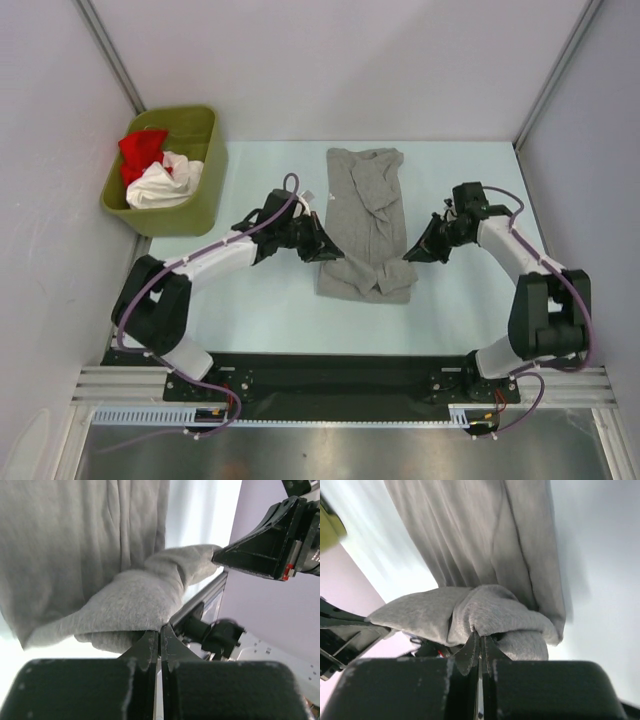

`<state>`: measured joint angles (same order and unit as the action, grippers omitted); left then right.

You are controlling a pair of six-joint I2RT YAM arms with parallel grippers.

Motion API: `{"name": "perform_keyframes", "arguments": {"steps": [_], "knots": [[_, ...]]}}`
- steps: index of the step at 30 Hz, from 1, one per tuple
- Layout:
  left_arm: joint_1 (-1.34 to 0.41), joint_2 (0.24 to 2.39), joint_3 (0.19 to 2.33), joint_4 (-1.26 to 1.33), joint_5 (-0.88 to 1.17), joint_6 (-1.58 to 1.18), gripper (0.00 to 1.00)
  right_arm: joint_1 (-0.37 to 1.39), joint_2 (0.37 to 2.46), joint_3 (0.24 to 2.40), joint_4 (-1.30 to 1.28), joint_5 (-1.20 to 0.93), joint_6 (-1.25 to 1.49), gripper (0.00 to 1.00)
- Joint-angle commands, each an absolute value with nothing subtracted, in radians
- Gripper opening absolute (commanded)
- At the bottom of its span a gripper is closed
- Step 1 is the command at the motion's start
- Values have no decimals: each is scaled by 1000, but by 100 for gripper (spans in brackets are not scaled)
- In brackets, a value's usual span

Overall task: Fold and stack the t-shirts
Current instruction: Fold the tshirt

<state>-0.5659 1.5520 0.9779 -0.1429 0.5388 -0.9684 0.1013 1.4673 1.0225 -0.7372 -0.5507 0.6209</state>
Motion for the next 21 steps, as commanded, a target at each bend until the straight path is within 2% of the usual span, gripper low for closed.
{"name": "perform_keyframes", "arguments": {"steps": [1,11,21], "knots": [[-520,1621,1055,-140,580,-920,0,69,1560,1118,-667,-580,572,0],[-385,1807,1224,-140,629,-919,0,54,1825,1351,-627,-632,568,0],[-364,2000,1402,-147,678,-962,0,26,2006,1549,-678,-641,554,0]]}}
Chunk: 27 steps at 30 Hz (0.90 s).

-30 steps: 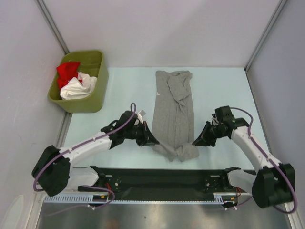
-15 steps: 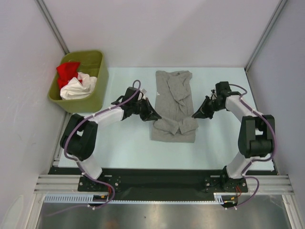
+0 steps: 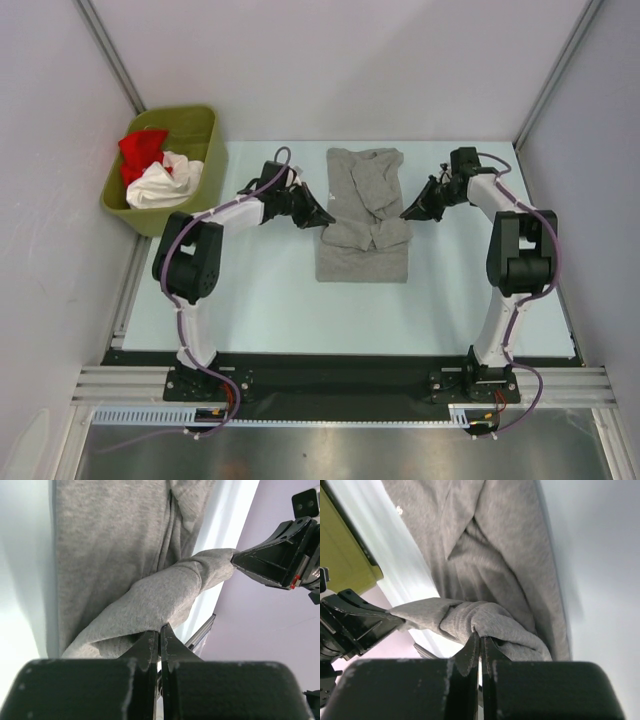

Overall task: Fold and stack the t-shirts
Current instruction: Fold the tshirt

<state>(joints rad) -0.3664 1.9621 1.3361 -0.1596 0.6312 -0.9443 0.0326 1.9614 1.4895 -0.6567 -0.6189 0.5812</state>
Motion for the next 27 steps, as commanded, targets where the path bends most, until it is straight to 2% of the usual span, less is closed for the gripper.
{"name": "perform_keyframes", "arguments": {"steps": [1,10,12,13,14,15,16,18,19,22,25,27], "knots": [[-364,2012,1414,-146,681,-969,0,23,2017,1558,-681,-644,555,0],[-347,2097,1470,-160,686,-959,0,15,2085,1620,-669,-653,563,0],[-342,2114,1494,-173,686,-948,2,14,2108,1634,-666,-660,563,0],[-341,2137,1506,-190,684,-931,8,8,2114,1638,-655,-667,561,0],[-341,2149,1523,-210,681,-913,13,8,2123,1643,-650,-669,558,6],[-341,2181,1590,-315,661,-838,25,-20,2146,1661,-646,-673,549,12],[-341,2195,1639,-387,628,-790,28,-28,2155,1672,-640,-676,543,20],[-341,2209,1777,-516,516,-698,34,-43,2175,1710,-656,-667,528,27],[-341,2183,1805,-611,471,-622,39,-55,2178,1759,-705,-646,497,34],[-345,2080,1781,-661,333,-528,49,-55,2140,1812,-820,-516,405,44],[-356,1953,1663,-657,374,-508,49,-6,2019,1760,-853,-392,364,53],[-402,1869,1560,-643,365,-496,49,78,1903,1656,-844,-307,374,55]]}}
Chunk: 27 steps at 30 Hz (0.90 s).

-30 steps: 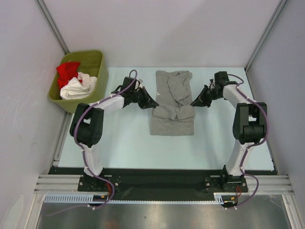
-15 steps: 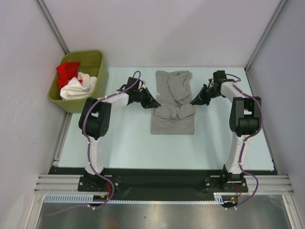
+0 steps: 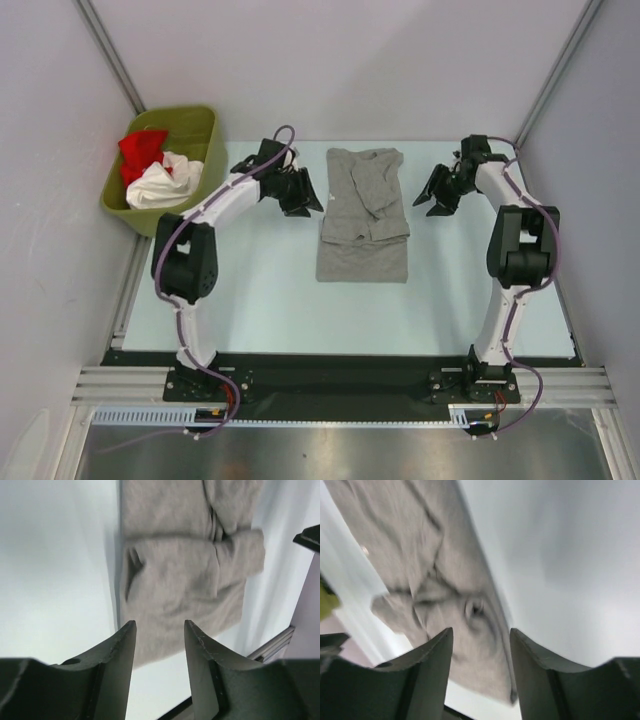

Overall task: Fold and stack the t-shirts
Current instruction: Fold the tshirt

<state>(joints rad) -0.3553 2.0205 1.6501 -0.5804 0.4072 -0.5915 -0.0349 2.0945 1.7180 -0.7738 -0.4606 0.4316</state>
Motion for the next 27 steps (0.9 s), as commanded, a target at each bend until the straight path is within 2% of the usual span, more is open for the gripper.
{"name": "perform_keyframes", "arguments": {"steps": [1,5,8,13,27], "knots": [[-420,1840,1521,-608,351,-485,48,116,1869,1620,-824,-208,386,58],[-509,1749,1269,-399,408,-581,43,287,1747,1435,-733,-29,512,57],[-534,1787,1218,-284,445,-660,43,386,1750,1381,-698,66,561,55],[-540,1903,1265,-241,425,-673,43,475,1851,1411,-670,158,535,54],[-529,2100,1472,-262,411,-684,43,459,2000,1494,-641,172,499,50]]}}
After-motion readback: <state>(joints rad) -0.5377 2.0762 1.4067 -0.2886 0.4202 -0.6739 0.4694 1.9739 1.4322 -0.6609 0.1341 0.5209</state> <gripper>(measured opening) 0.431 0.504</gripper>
